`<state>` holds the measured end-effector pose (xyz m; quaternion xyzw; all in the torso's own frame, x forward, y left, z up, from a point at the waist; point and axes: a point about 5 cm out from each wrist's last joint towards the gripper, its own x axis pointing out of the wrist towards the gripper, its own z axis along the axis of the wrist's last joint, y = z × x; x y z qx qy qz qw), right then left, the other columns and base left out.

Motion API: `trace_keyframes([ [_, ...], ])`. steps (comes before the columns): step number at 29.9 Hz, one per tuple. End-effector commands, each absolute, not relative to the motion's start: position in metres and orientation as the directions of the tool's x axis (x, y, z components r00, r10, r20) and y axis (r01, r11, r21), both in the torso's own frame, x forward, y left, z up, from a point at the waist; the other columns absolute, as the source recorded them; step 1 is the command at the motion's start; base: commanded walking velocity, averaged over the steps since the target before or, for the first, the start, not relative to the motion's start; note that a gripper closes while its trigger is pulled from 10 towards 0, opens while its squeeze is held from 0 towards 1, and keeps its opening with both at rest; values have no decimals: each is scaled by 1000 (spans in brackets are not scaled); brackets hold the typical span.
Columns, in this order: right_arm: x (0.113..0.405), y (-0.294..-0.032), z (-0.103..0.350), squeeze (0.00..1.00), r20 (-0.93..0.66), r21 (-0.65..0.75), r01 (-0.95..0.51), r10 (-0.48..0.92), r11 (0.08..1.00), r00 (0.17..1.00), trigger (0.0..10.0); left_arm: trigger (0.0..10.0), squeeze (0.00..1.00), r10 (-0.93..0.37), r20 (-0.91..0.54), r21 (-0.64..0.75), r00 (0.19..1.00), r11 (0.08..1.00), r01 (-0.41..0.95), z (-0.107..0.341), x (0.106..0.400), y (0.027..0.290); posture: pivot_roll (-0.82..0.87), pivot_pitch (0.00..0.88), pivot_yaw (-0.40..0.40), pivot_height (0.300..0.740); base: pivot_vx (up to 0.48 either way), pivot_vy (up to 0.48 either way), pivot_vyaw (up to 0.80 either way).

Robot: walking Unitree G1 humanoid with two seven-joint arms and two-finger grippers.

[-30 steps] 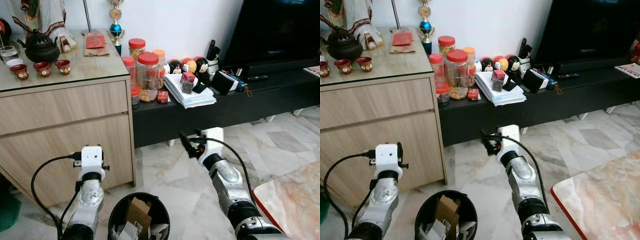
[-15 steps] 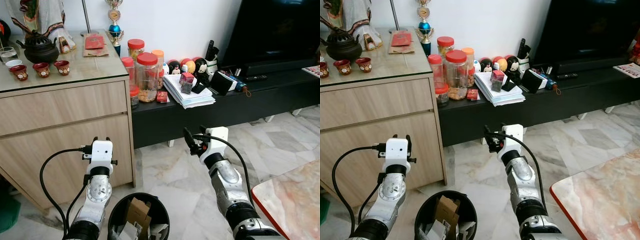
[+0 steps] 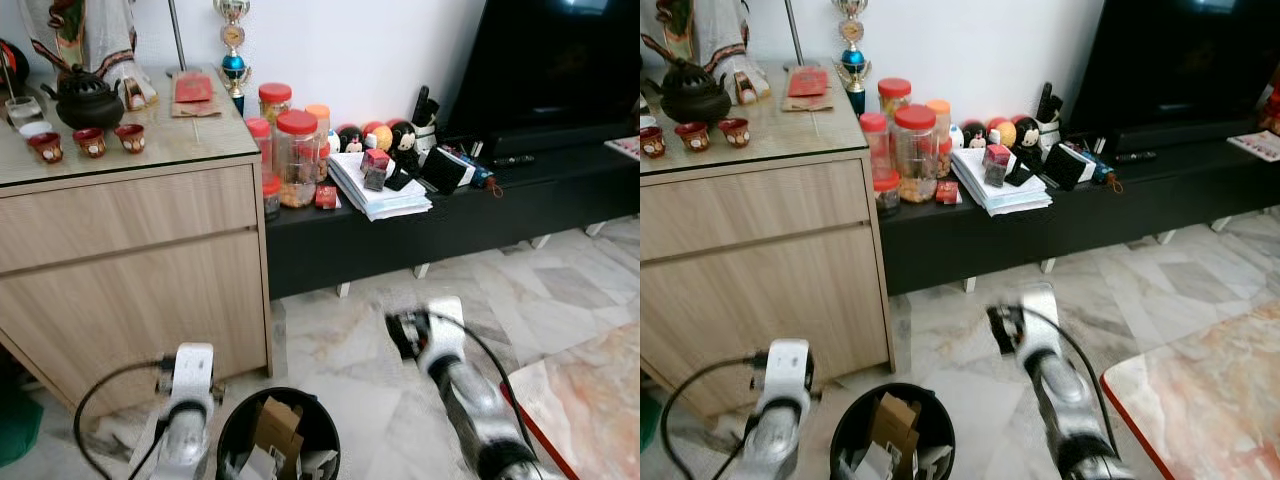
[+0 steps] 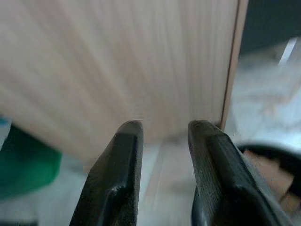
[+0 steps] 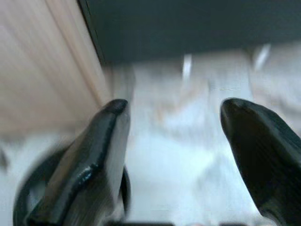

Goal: Picking trash to rubbish bin

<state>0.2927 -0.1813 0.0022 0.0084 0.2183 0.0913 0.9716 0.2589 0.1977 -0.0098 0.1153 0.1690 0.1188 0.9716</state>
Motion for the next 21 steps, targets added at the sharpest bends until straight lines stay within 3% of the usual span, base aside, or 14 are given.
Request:
trace_keyframes([
  [1,286,-189,-5,0,-478,39,-152,152,988,865,10000,10000,0,273,-339,262,900,947,-188,-16,253,199,8,0,-78,740,0,0,0],
  [7,251,-214,-35,0,-627,16,-17,23,1000,778,10000,10000,0,284,-492,260,823,950,-172,-45,225,202,9,0,-77,740,0,0,0],
  [9,226,-217,-53,0,-711,3,17,-10,1000,703,10000,10000,0,298,-633,265,714,951,-161,-69,194,204,7,0,-74,740,0,0,0],
  [16,208,-212,-66,0,-747,37,69,-18,997,665,10000,10000,0,271,-742,249,613,961,-124,-89,155,203,5,0,-72,740,0,0,0],
  [21,205,-210,-68,0,-759,33,70,-21,997,651,10000,10000,0,270,-760,241,591,962,-129,-92,149,203,11,0,-76,740,0,0,0],
])
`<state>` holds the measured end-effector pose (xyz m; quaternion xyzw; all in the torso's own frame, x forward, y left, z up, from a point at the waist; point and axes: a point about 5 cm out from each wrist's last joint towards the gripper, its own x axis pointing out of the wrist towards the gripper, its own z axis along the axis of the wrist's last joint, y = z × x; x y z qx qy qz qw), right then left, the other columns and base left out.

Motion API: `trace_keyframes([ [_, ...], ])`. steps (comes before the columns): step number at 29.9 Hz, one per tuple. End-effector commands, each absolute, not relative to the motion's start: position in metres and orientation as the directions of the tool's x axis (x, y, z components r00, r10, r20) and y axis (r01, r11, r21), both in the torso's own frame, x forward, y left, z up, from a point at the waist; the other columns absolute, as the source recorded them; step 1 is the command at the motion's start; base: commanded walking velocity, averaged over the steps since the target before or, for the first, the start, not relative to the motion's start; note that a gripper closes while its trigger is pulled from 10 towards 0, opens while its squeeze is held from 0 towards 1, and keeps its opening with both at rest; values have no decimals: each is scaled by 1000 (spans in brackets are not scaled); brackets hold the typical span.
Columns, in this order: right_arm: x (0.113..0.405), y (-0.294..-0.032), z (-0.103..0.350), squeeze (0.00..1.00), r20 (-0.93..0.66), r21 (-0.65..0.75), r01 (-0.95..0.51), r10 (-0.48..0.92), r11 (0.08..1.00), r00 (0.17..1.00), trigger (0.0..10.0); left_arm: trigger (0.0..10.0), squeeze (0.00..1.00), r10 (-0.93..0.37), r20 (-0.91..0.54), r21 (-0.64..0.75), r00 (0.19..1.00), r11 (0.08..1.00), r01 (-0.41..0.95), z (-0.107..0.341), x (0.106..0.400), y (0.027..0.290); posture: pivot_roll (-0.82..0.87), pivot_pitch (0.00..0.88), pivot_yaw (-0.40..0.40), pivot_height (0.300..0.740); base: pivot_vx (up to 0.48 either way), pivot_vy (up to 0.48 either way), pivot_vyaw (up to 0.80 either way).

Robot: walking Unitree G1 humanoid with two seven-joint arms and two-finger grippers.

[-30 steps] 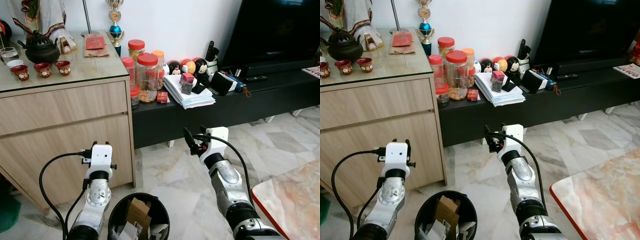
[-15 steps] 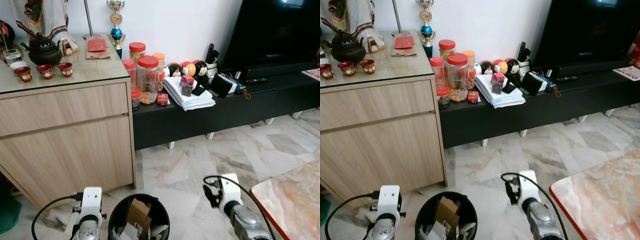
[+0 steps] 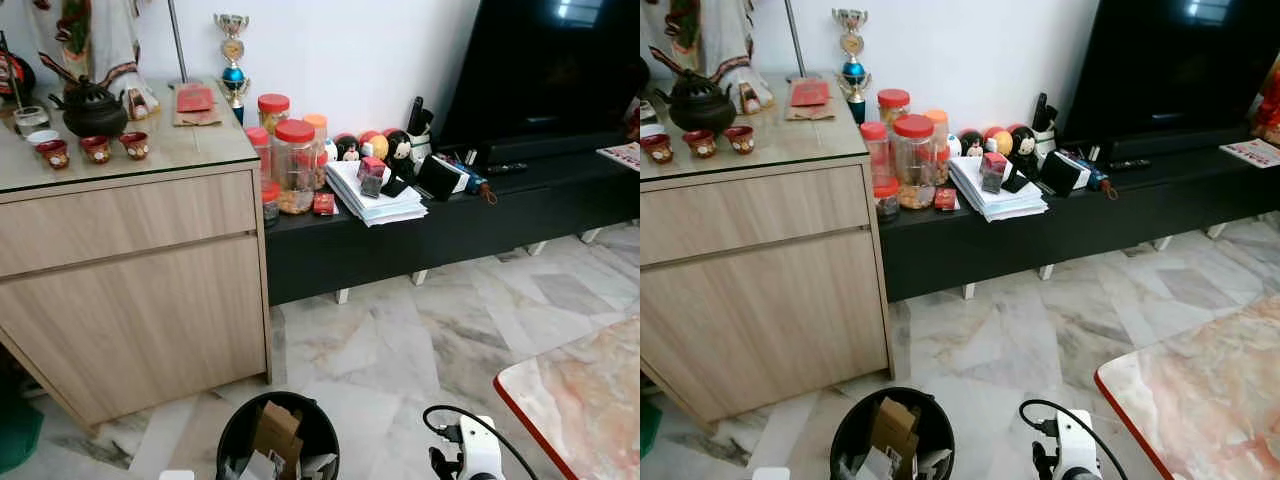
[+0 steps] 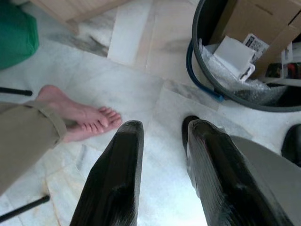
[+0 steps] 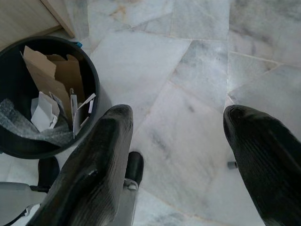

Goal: Picking trash to rubbish bin

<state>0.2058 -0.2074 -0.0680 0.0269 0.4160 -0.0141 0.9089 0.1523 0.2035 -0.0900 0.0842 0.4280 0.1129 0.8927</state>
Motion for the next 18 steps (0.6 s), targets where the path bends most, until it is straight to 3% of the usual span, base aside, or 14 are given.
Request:
trace_keyframes([
  [1,206,-210,-68,0,-759,34,71,-20,997,650,10000,10000,0,270,-760,239,591,962,-132,-92,149,203,13,0,-80,740,0,0,0],
  [18,205,-210,-68,0,-759,48,89,-21,995,651,10000,10000,0,250,-742,218,622,967,-129,-88,161,198,7,8,-78,740,0,0,0],
])
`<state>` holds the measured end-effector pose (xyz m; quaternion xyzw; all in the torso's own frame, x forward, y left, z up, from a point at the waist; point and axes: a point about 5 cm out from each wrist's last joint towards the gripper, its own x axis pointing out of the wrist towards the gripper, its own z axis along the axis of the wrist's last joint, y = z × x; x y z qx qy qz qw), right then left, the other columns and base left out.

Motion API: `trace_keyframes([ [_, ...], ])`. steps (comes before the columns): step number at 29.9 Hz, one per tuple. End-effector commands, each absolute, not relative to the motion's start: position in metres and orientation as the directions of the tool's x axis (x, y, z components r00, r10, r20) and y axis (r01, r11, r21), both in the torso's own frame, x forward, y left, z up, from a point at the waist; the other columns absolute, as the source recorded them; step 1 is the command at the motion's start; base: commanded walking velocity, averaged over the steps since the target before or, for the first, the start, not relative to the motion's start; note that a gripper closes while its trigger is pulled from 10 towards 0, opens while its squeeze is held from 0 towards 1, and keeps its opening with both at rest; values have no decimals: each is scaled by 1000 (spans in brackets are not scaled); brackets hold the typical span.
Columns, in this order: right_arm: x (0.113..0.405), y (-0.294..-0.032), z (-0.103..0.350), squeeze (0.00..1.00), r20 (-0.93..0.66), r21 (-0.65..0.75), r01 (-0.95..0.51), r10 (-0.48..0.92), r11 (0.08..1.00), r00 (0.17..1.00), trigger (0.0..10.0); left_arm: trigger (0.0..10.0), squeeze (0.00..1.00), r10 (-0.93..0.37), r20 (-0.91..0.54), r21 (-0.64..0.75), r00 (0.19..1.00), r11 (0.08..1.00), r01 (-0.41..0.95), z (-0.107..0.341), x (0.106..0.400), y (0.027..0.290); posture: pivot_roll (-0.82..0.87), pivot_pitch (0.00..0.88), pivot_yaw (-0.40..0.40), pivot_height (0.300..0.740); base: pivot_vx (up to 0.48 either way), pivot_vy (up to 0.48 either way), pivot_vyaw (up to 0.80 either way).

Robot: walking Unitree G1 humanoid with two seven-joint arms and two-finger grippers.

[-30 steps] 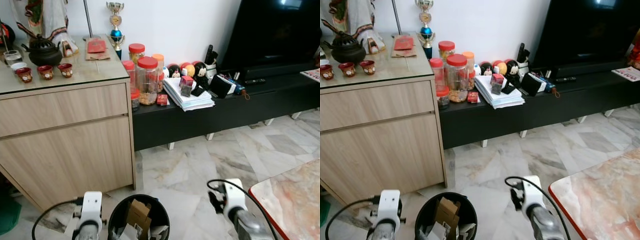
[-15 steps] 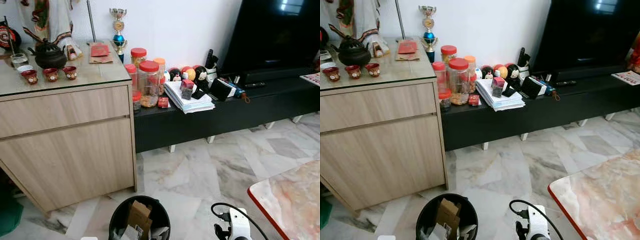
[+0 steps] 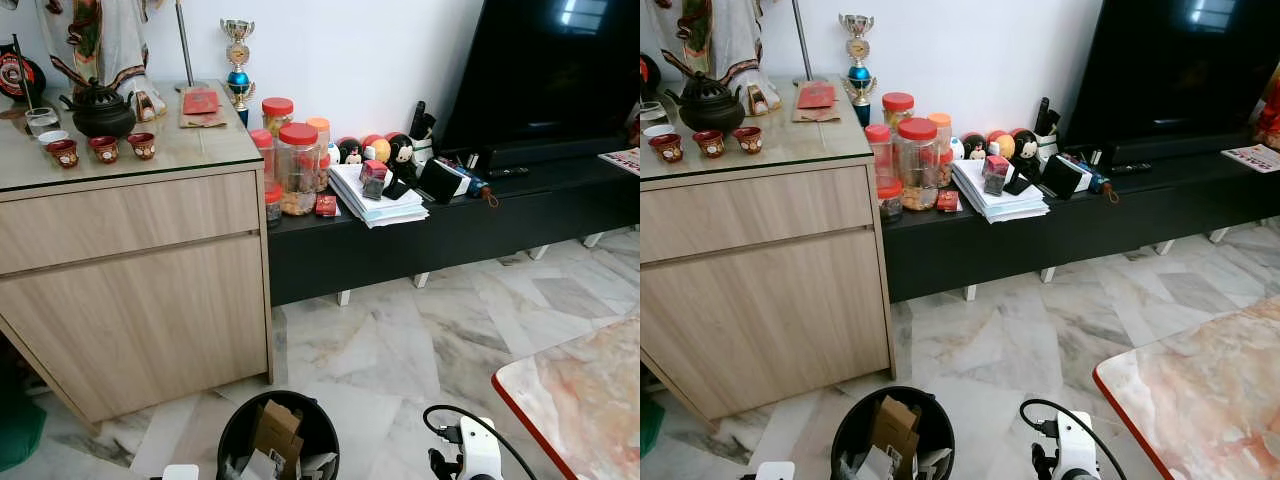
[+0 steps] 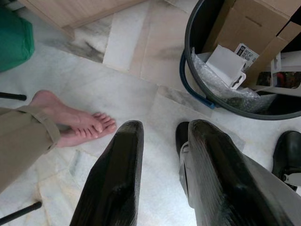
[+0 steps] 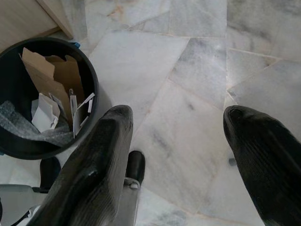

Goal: Picking trash to rubbish bin

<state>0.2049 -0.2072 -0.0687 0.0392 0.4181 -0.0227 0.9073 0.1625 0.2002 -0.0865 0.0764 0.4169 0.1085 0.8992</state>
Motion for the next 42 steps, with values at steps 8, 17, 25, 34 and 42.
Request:
trace_keyframes([
  [8,205,-210,-68,0,-759,54,92,-19,994,650,10000,10000,0,248,-745,215,619,968,-129,-89,158,199,8,14,-78,740,-249,0,0],
  [17,201,-210,-71,0,-767,58,93,-16,994,641,10000,10000,0,242,-751,208,615,970,-127,-90,157,198,8,18,-78,740,-301,0,0],
  [25,201,-210,-70,0,-766,58,95,-17,994,643,10000,10000,0,242,-750,207,615,970,-129,-89,158,198,8,17,-79,740,-294,0,0],
  [34,204,-210,-68,0,-753,64,83,-7,995,658,10000,10000,0,247,-744,209,621,969,-136,-88,159,198,6,15,-82,740,-94,0,0],
  [42,219,-210,-59,0,-715,67,57,8,996,699,10000,10000,0,258,-722,217,642,965,-144,-85,166,199,5,16,-85,740,0,0,0],
])
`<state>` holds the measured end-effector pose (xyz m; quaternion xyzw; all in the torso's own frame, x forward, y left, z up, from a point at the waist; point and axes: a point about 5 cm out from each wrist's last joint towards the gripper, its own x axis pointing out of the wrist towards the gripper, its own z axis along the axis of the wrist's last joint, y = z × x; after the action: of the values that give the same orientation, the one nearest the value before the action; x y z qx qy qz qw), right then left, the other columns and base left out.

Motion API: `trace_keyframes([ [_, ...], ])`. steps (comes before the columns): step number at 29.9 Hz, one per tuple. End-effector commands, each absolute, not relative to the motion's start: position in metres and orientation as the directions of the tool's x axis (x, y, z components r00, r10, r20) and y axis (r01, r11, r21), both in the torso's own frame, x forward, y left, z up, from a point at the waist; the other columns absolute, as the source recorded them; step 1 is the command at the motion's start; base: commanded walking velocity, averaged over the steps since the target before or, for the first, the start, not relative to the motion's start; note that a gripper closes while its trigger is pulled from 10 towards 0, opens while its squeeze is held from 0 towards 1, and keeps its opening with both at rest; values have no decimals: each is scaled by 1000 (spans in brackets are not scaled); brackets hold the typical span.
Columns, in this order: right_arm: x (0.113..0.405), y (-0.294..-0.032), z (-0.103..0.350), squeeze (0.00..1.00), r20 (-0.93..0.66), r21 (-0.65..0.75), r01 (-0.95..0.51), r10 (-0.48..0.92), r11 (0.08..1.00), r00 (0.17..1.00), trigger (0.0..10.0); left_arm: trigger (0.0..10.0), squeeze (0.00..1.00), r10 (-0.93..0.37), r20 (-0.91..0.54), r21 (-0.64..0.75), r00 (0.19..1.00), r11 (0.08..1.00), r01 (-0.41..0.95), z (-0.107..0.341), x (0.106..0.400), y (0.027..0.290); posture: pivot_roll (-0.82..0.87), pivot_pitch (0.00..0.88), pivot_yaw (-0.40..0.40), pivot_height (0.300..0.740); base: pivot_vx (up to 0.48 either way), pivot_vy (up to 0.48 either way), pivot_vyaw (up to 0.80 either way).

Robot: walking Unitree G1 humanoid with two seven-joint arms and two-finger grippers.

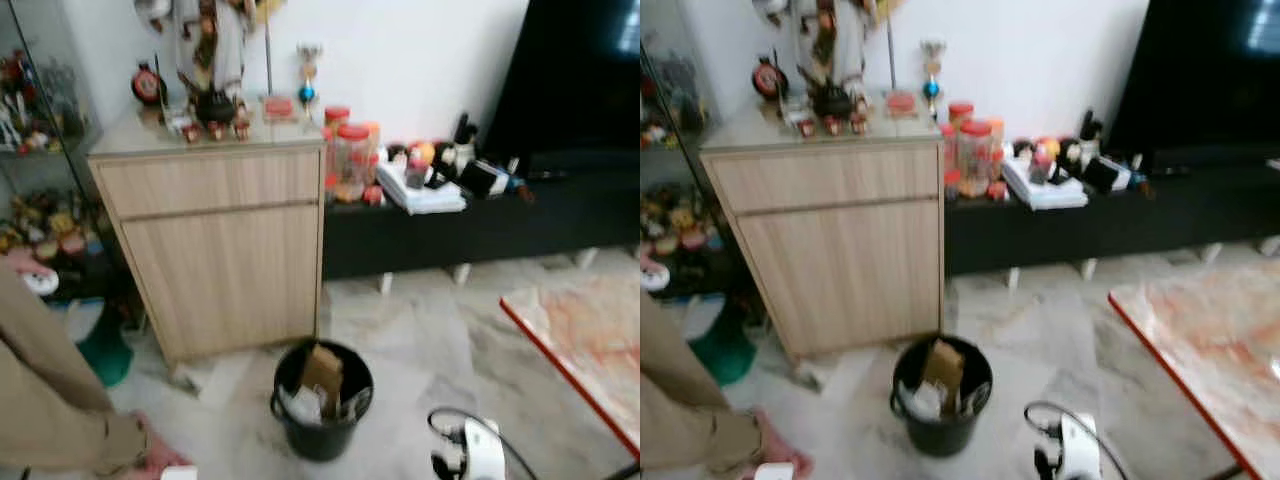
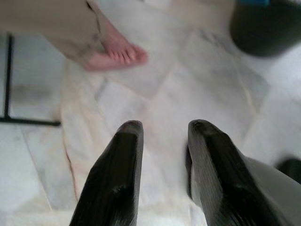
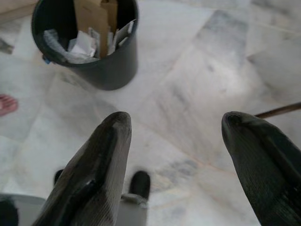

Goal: Picking trash to rubbish bin

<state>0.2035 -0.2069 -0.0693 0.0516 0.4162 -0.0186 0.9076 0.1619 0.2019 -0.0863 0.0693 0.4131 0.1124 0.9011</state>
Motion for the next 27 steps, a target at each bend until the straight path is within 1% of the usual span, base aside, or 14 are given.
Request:
trace_keyframes([
  [1,220,-210,-58,0,-711,66,54,9,996,703,10000,10000,0,259,-717,215,647,965,-148,-84,168,199,5,16,-85,740,0,0,0],
  [6,246,-204,-40,0,-624,63,-8,46,998,780,10000,10000,0,281,-586,238,760,956,-171,-64,199,203,3,19,-86,740,0,0,0],
  [7,255,-201,-32,0,-585,52,-43,66,998,808,10000,10000,0,288,-524,250,802,952,-178,-53,212,205,-1,21,-87,740,0,0,0],
  [10,271,-194,-19,0,-518,62,-80,101,995,849,10000,10000,0,289,-422,264,859,946,-189,-36,233,206,5,22,-89,740,0,0,0],
  [12,275,-193,-16,0,-504,60,-90,108,994,857,10000,10000,0,289,-396,264,871,945,-194,-31,238,206,5,22,-89,740,0,0,0],
  [14,287,-188,-3,0,-446,68,-115,133,991,885,10000,10000,0,279,-308,264,910,944,-200,-15,255,204,1,23,-88,740,0,0,0],
  [15,301,-180,11,0,-374,83,-143,164,986,913,10000,10000,0,261,-226,267,939,943,-198,1,270,200,1,23,-86,740,0,0,0],
  [16,301,-180,11,0,-374,83,-143,164,986,913,10000,10000,0,261,-226,267,939,943,-198,1,270,200,1,23,-86,740,0,0,0],
  [17,310,-173,22,0,-317,92,-169,190,981,929,10000,10000,0,251,-171,259,953,944,-202,12,279,196,0,23,-86,740,0,0,0],
  [20,320,-164,35,0,-252,99,-197,216,975,943,10000,10000,0,243,-103,245,965,946,-212,26,289,191,0,23,-86,740,0,0,0],
  [21,326,-159,44,0,-211,104,-213,231,971,950,10000,10000,0,233,-59,239,971,948,-212,34,294,186,0,23,-86,740,0,0,0],
  [25,340,-144,67,0,-108,110,-257,269,960,957,10000,10000,0,190,41,242,981,951,-194,56,306,175,2,23,-84,740,0,0,0],
  [27,344,-141,75,0,-69,118,-265,274,957,959,10000,10000,0,182,68,241,981,951,-193,62,308,172,2,23,-84,740,0,0,0],
])
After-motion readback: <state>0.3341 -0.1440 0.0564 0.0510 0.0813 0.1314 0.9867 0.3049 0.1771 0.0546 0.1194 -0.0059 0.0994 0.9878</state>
